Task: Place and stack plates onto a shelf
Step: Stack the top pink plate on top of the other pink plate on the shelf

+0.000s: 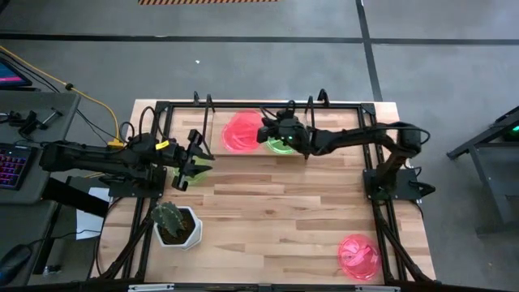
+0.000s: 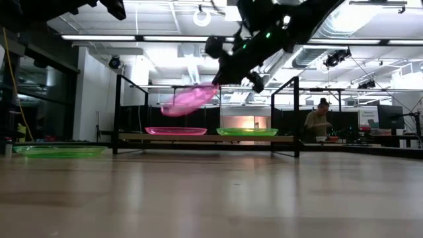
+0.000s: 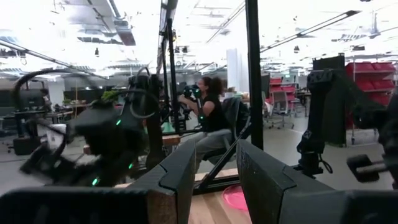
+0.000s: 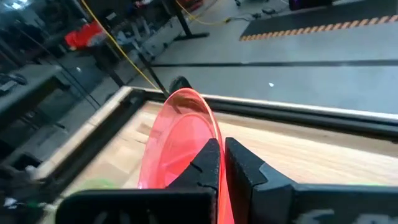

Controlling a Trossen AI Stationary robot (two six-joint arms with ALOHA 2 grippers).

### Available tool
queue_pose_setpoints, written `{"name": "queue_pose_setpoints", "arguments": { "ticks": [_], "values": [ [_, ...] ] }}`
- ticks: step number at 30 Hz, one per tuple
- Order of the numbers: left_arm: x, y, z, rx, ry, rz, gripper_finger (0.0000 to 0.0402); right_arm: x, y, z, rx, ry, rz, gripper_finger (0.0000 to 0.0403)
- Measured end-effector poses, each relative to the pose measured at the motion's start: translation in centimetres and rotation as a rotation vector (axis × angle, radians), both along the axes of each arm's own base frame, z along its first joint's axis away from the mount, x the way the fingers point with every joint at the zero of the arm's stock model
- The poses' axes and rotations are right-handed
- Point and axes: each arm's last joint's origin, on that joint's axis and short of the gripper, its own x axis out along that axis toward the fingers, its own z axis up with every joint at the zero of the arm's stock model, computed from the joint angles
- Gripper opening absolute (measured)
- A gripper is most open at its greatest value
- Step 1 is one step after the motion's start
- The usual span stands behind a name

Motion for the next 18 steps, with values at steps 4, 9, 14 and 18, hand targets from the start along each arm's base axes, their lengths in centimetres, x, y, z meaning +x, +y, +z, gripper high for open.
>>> {"name": "queue_pose_setpoints", "arguments": {
  "ticks": [4, 9, 14, 18],
  "values": [
    [0.0, 0.0, 0.0, 0.000, 0.000, 0.002, 0.0105, 1.5, -1.2, -1.7, 0.029, 0.019, -0.007, 0.0000],
    [0.0, 0.0, 0.0, 0.000, 0.000, 0.002, 0.0105, 3.3, -2.2, -2.9, 0.042, 0.017, 0.009, 0.0000],
    [0.0, 0.0, -0.1, 0.000, 0.008, 0.002, 0.0105, 3.6, -2.6, -3.5, 0.056, 0.027, 0.017, 0.0000],
    [0.1, 0.0, -0.2, -0.001, 0.016, 0.003, 0.0105, 3.6, -2.6, -3.6, 0.058, 0.035, 0.024, 0.0000]
  ]
}}
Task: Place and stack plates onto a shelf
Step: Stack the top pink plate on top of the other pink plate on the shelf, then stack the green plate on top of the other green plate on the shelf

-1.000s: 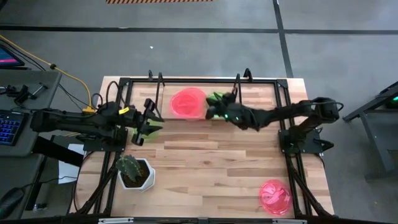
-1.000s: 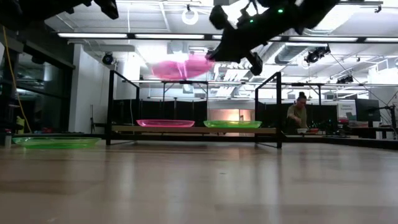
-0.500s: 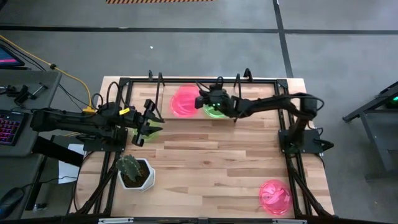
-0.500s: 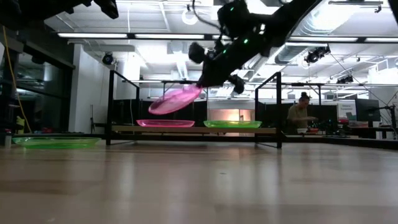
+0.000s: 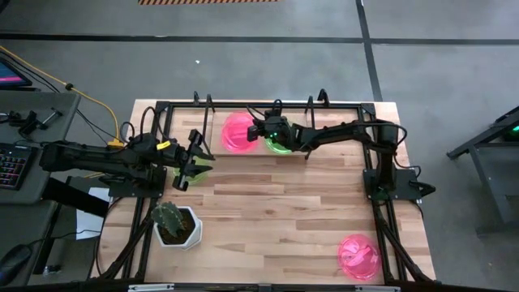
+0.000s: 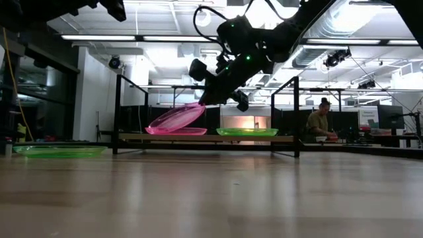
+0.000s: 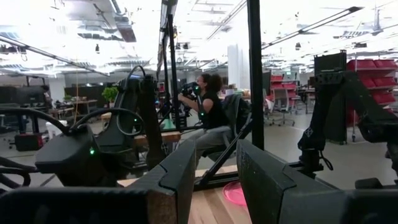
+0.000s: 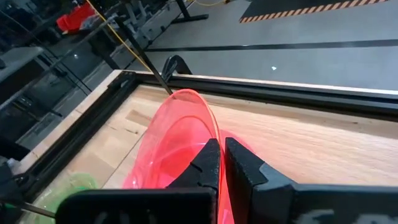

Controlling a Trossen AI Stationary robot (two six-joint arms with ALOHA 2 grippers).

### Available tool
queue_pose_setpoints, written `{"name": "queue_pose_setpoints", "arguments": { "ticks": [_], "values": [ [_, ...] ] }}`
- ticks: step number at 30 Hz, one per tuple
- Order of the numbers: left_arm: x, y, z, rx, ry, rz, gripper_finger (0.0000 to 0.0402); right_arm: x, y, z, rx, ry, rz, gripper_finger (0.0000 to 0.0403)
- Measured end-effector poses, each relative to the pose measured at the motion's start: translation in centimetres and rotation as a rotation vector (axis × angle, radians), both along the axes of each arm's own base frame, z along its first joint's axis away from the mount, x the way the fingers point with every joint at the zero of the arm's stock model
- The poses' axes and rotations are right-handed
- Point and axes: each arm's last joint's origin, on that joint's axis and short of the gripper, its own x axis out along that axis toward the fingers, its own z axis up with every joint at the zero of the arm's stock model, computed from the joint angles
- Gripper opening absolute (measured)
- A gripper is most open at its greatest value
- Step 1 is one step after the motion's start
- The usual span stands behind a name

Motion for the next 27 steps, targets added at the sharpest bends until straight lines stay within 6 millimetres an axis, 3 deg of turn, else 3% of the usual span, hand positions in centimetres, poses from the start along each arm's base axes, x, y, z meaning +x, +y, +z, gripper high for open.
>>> {"name": "queue_pose_setpoints", "arguments": {
  "ticks": [12, 22, 27],
  "values": [
    [0.0, 0.0, 0.0, 0.000, 0.000, 0.000, 0.0105, 0.0, 0.2, -0.2, 0.032, 0.017, 0.067, 0.0008],
    [0.0, 0.0, -0.1, 0.000, 0.007, 0.000, 0.0105, 0.0, 0.2, -0.1, -0.039, 0.086, 0.138, 0.0123],
    [0.1, 0.0, -0.2, -0.002, 0.025, 0.004, 0.0105, -0.8, 0.2, 1.6, -0.111, 0.155, 0.173, 0.0154]
  ]
}}
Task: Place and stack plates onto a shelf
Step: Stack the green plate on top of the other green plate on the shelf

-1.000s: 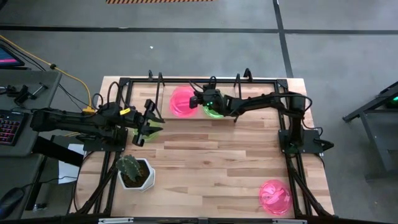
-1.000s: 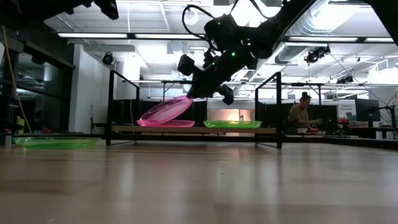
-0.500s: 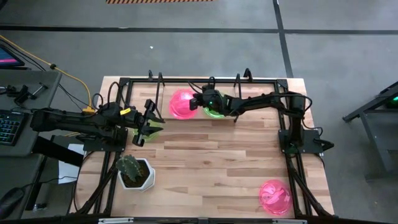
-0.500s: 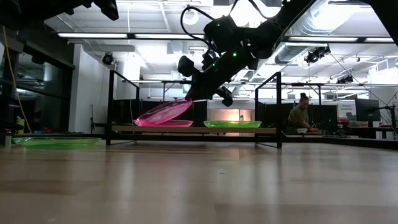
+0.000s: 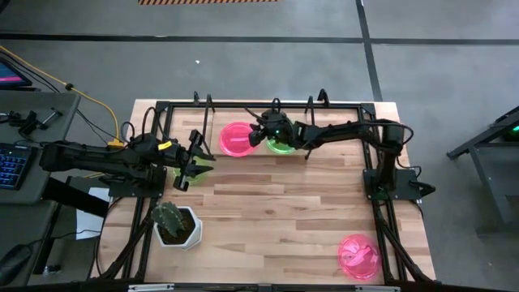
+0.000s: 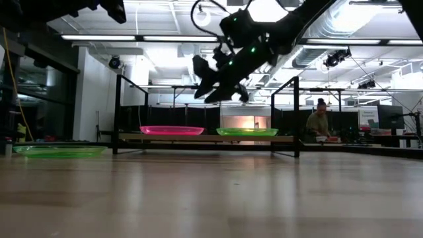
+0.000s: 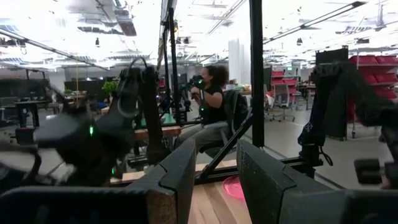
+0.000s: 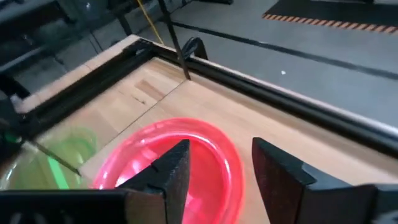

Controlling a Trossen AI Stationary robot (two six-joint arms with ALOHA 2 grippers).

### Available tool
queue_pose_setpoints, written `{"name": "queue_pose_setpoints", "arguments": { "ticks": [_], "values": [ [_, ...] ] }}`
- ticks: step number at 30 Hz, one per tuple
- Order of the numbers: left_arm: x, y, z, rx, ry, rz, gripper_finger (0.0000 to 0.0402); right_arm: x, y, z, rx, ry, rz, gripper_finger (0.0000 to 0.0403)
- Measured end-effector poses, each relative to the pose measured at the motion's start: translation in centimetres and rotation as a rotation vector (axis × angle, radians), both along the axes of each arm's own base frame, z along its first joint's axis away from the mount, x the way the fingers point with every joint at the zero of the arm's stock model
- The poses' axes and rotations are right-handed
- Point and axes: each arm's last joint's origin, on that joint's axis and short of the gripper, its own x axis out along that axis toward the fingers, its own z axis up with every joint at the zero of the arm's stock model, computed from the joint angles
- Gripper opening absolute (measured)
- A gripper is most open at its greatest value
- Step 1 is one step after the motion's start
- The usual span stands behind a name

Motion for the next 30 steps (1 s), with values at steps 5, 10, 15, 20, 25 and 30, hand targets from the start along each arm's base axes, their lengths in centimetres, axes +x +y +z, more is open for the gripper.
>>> {"name": "queue_pose_setpoints", "arguments": {
  "ticks": [5, 10, 15, 20, 25, 30],
  "values": [
    [0.0, 0.0, -0.1, -0.002, 0.016, 0.006, 0.0105, -2.1, 1.3, 3.4, -0.053, 0.121, 0.109, 0.0156],
    [0.1, 0.0, -0.2, -0.003, 0.025, 0.007, 0.0105, -4.8, 5.3, 5.7, -0.094, 0.234, 0.226, 0.0156],
    [0.1, 0.0, -0.3, -0.003, 0.029, 0.008, 0.0105, -9.0, 10.6, 5.7, -0.136, 0.173, 0.283, 0.0156],
    [0.2, 0.2, -0.4, -0.017, 0.041, 0.063, 0.0105, -13.5, 15.0, 3.5, -0.171, -0.036, 0.355, 0.0156],
    [0.5, 0.4, -0.7, -0.030, 0.063, 0.119, 0.0105, -15.5, 16.1, 2.6, -0.275, -0.268, 0.421, 0.0156],
    [1.0, 0.4, -1.1, 0.011, 0.081, 0.138, 0.0105, -15.6, 15.7, 3.5, -0.446, -0.298, 0.419, 0.0156]
  ]
}}
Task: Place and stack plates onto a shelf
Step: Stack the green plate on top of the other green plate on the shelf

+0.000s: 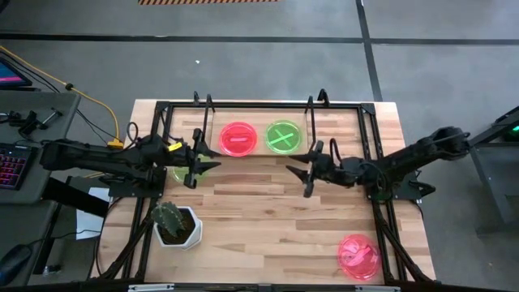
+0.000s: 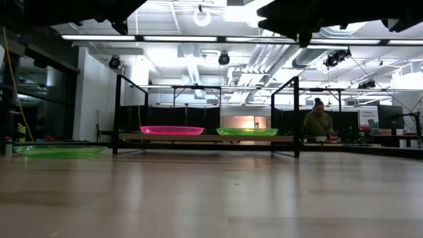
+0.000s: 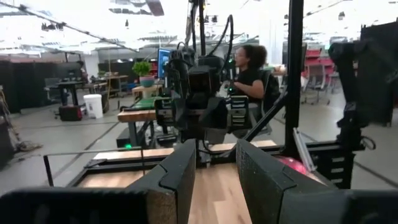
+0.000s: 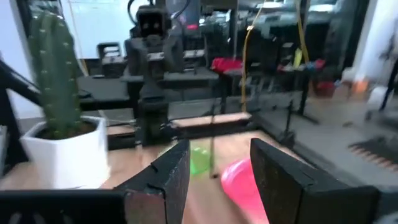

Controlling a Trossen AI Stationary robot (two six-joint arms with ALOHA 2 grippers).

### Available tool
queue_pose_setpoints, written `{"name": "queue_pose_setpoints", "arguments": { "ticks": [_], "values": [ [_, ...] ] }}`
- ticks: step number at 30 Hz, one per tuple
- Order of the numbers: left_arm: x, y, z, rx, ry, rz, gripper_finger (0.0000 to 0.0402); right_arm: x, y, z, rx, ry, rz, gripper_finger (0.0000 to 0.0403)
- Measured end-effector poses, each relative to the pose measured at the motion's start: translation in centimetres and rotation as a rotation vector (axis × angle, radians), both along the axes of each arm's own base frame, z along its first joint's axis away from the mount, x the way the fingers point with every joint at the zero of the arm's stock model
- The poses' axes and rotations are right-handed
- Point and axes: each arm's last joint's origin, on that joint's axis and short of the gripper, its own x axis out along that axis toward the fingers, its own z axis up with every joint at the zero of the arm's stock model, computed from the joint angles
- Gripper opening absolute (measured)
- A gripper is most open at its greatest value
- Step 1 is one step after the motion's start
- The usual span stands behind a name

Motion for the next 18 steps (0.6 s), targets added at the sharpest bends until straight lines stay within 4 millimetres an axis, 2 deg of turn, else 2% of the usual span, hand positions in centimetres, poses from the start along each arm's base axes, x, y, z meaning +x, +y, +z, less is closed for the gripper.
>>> {"name": "queue_pose_setpoints", "arguments": {
  "ticks": [5, 18],
  "values": [
    [0.5, 0.0, -0.5, 0.039, 0.030, 0.006, 0.0105, 0.6, -0.6, 1.4, -0.086, -0.015, -0.027, 0.0156],
    [1.1, 0.0, -1.2, 0.029, 0.072, 0.004, 0.0105, 0.6, -0.6, 1.2, -0.090, 0.010, -0.023, 0.0156]
  ]
}}
